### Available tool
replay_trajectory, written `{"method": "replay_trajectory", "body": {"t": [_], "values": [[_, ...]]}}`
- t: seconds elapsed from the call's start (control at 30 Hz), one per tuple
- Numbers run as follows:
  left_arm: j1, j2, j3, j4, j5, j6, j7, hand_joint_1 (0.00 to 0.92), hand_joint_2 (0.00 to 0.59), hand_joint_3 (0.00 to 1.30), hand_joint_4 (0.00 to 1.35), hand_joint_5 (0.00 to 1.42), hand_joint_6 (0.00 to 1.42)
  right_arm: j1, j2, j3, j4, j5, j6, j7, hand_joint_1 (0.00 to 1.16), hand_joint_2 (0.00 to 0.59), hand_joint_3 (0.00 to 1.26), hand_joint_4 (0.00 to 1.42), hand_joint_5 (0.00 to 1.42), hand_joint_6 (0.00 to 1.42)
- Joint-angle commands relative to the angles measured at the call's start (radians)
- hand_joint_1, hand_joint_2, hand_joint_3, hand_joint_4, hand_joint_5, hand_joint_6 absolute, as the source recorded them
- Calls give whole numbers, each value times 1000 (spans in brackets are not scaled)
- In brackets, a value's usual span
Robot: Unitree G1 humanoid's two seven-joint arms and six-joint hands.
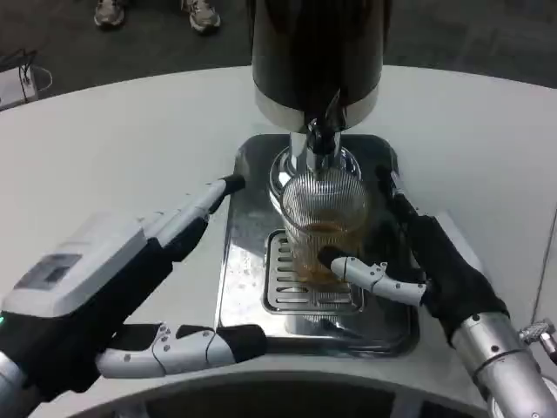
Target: Grasp the cup under the faucet to collect the drink, then remove the cup.
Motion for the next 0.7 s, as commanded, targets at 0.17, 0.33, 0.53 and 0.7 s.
{"method": "replay_trajectory", "body": {"t": [0.17,0.33,0.53,0.7], "values": [[76,14,27,-26,4,19,-24,0,75,0,0,29,162,-33,25,21,41,11,-26,-4,720,221,0,0,3,0],[94,19,33,-25,1,19,-34,0,75,0,0,29,162,-48,42,29,49,14,-37,-12,720,222,0,0,7,0],[82,26,30,-14,2,25,-45,0,75,0,0,29,162,-27,46,31,29,24,-39,-5,719,222,0,0,15,1],[57,31,6,0,8,35,-54,0,75,0,0,29,162,5,39,24,-10,47,-36,12,719,222,0,0,23,1]]}}
